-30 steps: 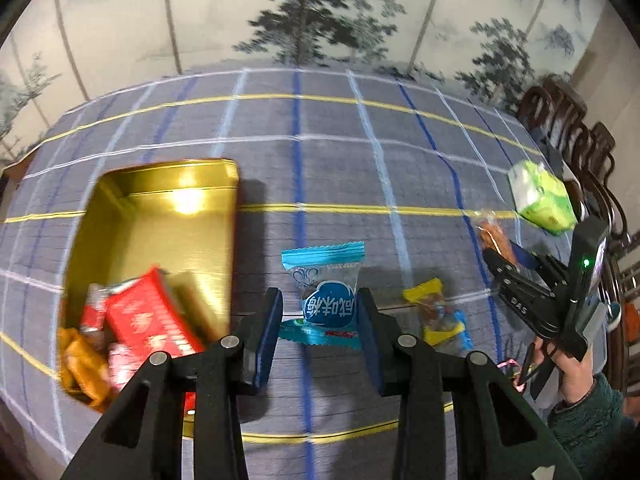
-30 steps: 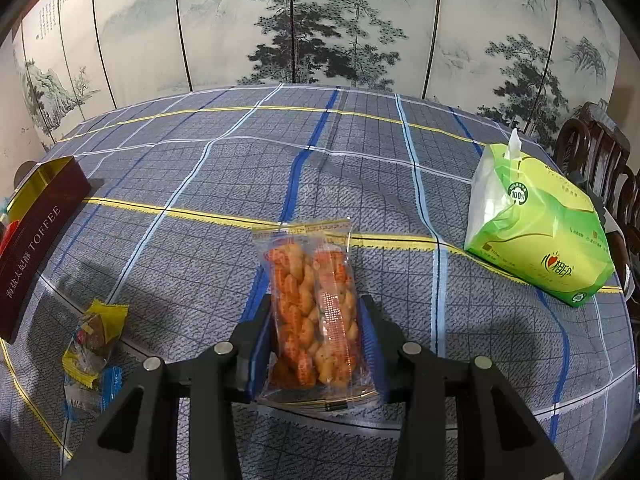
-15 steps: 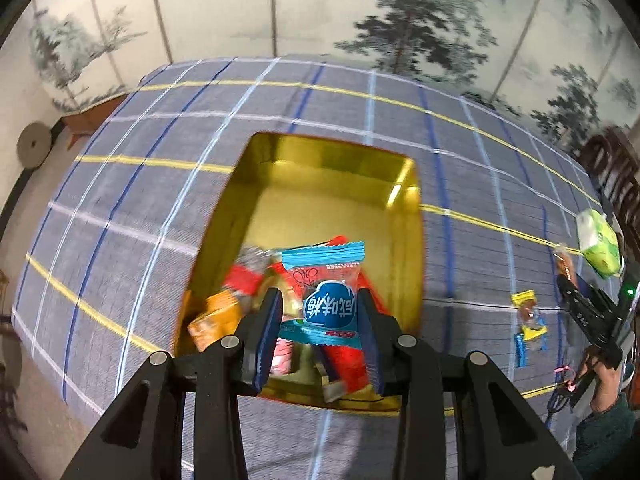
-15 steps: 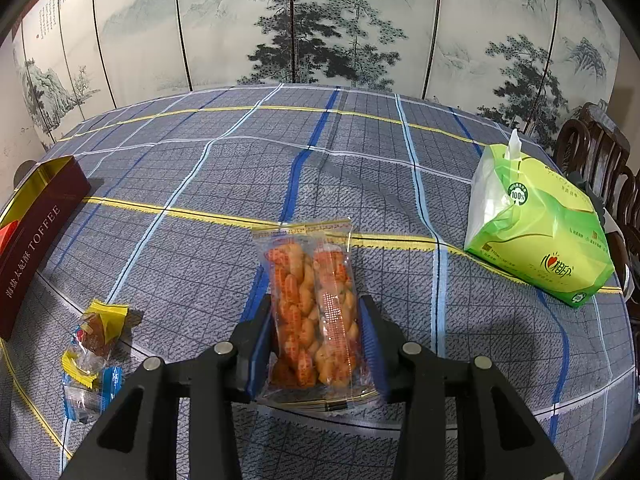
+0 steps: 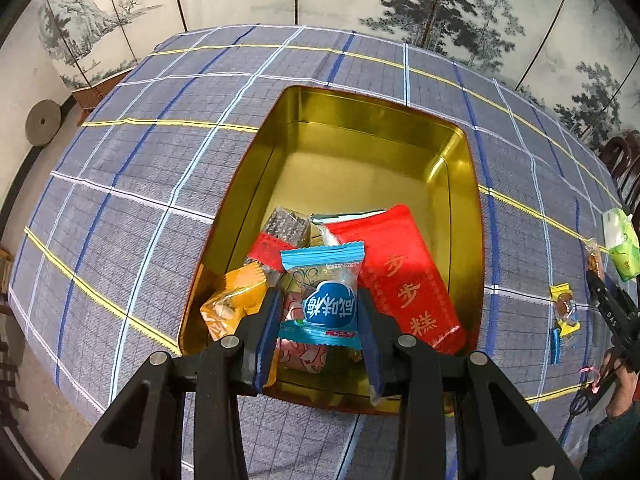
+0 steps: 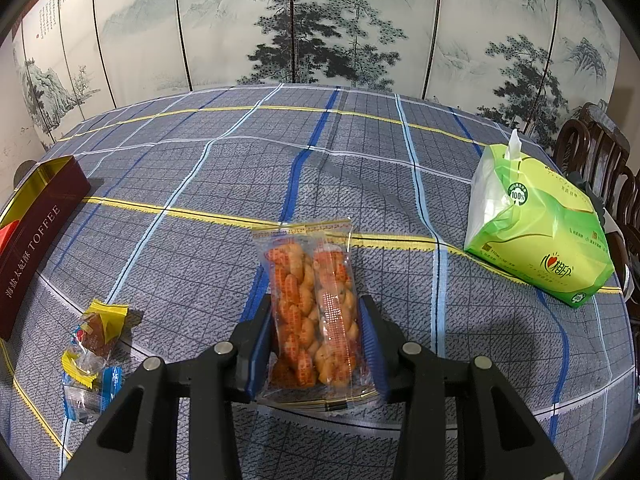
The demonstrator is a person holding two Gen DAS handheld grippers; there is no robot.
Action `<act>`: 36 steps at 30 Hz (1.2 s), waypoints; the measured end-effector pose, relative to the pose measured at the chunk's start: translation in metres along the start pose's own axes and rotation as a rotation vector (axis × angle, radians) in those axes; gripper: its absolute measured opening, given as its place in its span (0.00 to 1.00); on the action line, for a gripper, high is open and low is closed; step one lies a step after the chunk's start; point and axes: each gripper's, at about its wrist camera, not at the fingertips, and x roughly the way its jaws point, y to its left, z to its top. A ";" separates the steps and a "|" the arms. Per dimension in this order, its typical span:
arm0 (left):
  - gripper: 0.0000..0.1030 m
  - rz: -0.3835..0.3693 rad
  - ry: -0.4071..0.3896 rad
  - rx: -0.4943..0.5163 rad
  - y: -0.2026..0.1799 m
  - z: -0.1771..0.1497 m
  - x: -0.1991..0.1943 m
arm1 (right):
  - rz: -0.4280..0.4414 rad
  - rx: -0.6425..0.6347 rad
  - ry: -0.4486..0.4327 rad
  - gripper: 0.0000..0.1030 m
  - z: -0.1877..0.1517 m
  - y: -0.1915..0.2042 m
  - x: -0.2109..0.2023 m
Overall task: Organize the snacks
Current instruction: 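Carry the blue candy packet into the gold tin and open the left gripper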
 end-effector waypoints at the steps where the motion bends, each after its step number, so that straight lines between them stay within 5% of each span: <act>1: 0.33 -0.001 0.003 0.003 0.000 0.000 0.002 | 0.000 0.000 0.000 0.41 0.000 0.000 0.000; 36: 0.40 -0.034 0.027 0.016 0.005 0.000 0.003 | 0.000 0.000 0.000 0.41 0.000 0.000 0.000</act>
